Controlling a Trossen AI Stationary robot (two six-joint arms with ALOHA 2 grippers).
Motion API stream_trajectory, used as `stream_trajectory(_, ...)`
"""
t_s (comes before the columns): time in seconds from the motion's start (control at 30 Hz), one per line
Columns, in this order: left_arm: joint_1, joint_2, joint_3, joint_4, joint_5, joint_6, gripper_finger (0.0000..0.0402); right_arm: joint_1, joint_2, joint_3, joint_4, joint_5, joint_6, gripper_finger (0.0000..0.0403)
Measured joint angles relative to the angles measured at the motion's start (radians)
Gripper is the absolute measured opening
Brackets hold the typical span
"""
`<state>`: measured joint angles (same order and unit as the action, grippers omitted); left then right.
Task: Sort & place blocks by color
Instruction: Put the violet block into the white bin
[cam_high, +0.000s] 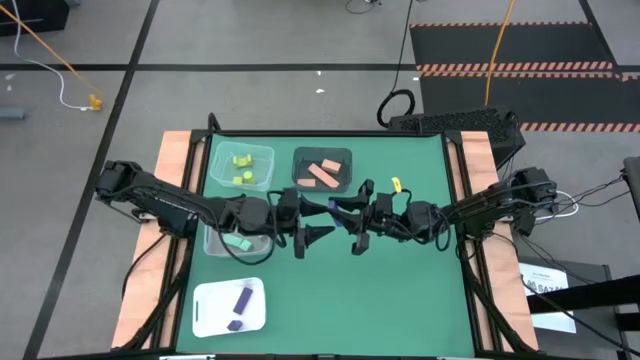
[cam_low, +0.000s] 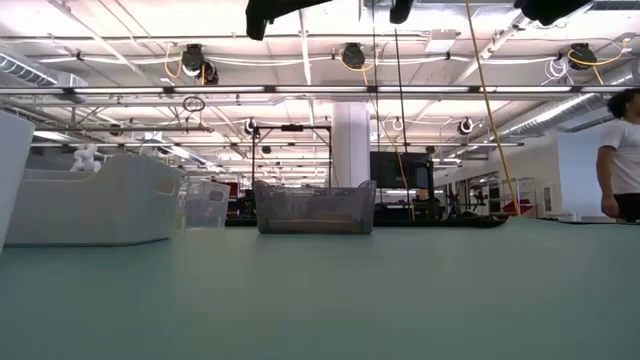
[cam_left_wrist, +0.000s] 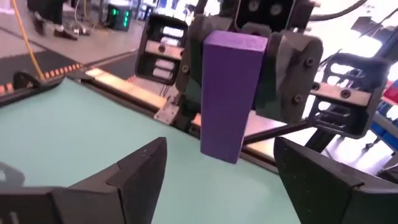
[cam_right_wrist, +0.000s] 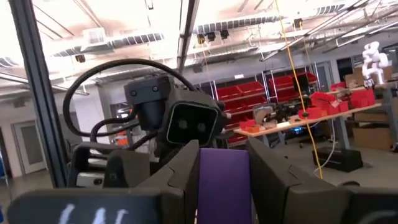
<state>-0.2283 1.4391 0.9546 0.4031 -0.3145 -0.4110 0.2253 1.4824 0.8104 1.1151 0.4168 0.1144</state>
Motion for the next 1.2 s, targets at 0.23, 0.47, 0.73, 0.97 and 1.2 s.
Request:
stream_trajectory(0.23, 0.006, 0.0, 0.0, 0.087, 0.0, 0.102, 0.0303, 0.0, -0.001, 0.0, 0.002, -0.012, 0.057, 0.0092)
stream_trajectory(0.47, 0.018, 0.0, 0.0, 0.089, -0.001, 0.11, 0.0303, 0.001, -0.001, 0.0, 0.017, -0.031, 0.06, 0.0092)
stream_trajectory(0.73, 0.018, 0.0, 0.0, 0.129, 0.004, 0.089, 0.0303, -0.003, -0.001, 0.0, 0.028, -0.082, 0.061, 0.009)
stream_trajectory(0.97, 0.018, 0.0, 0.0, 0.133, 0.004, 0.036, 0.0301, -0.016, -0.001, 0.0, 0.044, -0.081, 0.061, 0.0089)
stream_trajectory(1.2, 0.018, 0.002, 0.0, 0.135, 0.003, 0.036, 0.029, -0.036, -0.001, 0.0, 0.063, -0.082, 0.087, 0.0089)
